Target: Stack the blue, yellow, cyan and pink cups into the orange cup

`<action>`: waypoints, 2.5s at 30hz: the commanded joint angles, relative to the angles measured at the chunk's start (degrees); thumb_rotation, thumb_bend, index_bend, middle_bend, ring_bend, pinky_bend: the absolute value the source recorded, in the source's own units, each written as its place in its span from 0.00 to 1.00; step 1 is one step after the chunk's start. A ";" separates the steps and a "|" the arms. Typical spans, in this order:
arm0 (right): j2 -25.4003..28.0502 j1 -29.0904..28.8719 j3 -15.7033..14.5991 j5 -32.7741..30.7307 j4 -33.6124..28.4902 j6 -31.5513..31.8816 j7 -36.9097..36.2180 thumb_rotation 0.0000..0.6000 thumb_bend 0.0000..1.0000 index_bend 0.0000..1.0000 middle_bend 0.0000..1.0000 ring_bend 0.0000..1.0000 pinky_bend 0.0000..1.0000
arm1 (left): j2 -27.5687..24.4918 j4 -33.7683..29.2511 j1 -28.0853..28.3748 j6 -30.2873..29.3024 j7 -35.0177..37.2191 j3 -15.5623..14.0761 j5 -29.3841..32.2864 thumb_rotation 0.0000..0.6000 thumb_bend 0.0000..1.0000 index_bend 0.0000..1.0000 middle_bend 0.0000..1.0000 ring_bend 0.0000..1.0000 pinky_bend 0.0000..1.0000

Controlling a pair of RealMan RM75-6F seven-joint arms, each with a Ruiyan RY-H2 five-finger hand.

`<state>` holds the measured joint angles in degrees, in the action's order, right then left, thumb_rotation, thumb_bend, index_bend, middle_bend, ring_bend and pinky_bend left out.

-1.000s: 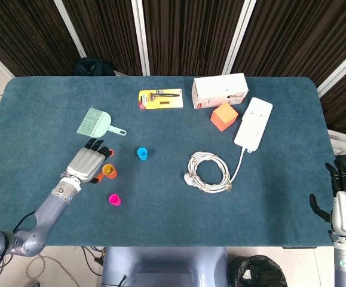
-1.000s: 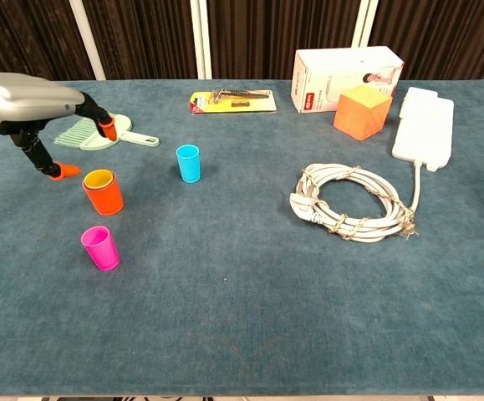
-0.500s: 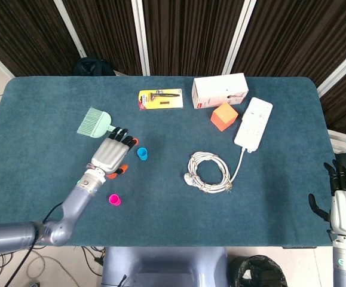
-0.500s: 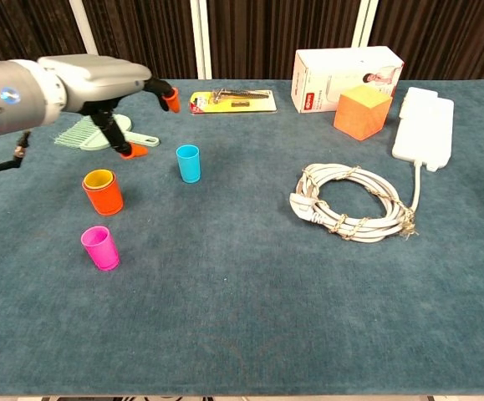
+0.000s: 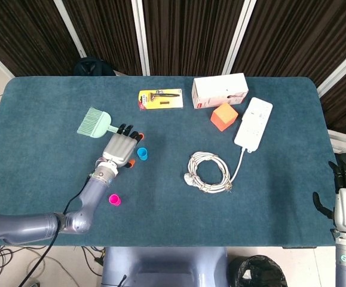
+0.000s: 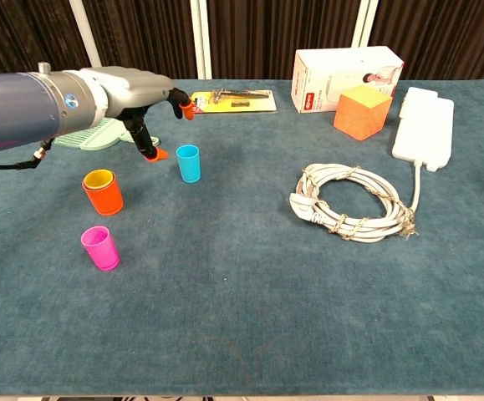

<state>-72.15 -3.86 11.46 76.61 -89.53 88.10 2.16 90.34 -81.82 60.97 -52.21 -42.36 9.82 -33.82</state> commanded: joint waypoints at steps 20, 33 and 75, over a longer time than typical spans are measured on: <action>-0.63 -0.40 -0.10 -0.45 1.07 -0.86 0.12 1.00 0.41 0.11 0.07 0.09 0.09 | 7.33 9.52 1.85 2.51 0.34 -1.67 -2.12 1.00 0.26 0.36 0.23 0.00 0.05; -0.84 -0.46 -0.14 -0.49 1.36 -0.92 0.13 1.00 0.41 0.11 0.07 0.09 0.09 | 8.38 10.98 1.54 1.66 0.10 -1.69 -3.00 1.00 0.27 0.35 0.24 0.00 0.05; -1.21 -0.36 -0.05 -0.93 1.08 -0.88 -0.25 1.00 0.41 0.11 0.07 0.09 0.09 | 5.66 5.78 1.46 -1.87 -4.17 -0.44 -3.35 1.00 0.43 0.52 0.32 0.01 0.06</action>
<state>-73.36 -4.22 11.42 75.68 -88.44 87.21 1.90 96.51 -75.37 62.33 -53.68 -46.14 9.17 -37.10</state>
